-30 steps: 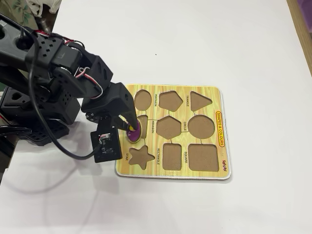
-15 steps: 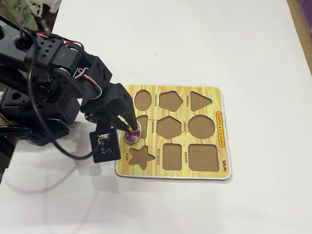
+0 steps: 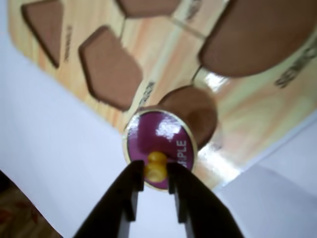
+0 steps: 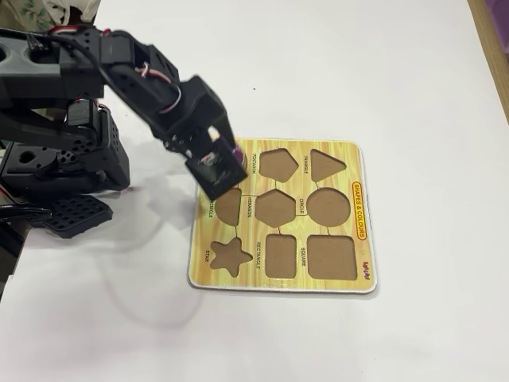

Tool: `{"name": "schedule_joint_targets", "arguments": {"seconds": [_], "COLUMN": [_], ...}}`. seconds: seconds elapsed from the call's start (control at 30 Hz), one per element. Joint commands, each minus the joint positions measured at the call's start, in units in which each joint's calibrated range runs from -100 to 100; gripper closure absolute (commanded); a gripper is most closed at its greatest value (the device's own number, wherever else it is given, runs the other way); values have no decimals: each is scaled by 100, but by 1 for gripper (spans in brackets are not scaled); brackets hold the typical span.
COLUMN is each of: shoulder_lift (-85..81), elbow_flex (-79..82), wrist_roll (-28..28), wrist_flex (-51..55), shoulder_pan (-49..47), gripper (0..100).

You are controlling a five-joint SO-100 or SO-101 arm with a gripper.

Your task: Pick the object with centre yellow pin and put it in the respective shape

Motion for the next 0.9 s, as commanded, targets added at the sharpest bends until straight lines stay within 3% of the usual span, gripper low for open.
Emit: {"name": "schedule_joint_targets", "arguments": {"seconds": [0.0,0.87], "shoulder_lift": [-57,-57], "elbow_flex": [-396,-171], "wrist_roll": [-62,-62], "wrist_flex": [-34,-34], "shoulder_pan": [-528,-470], "gripper": [99,99]}}
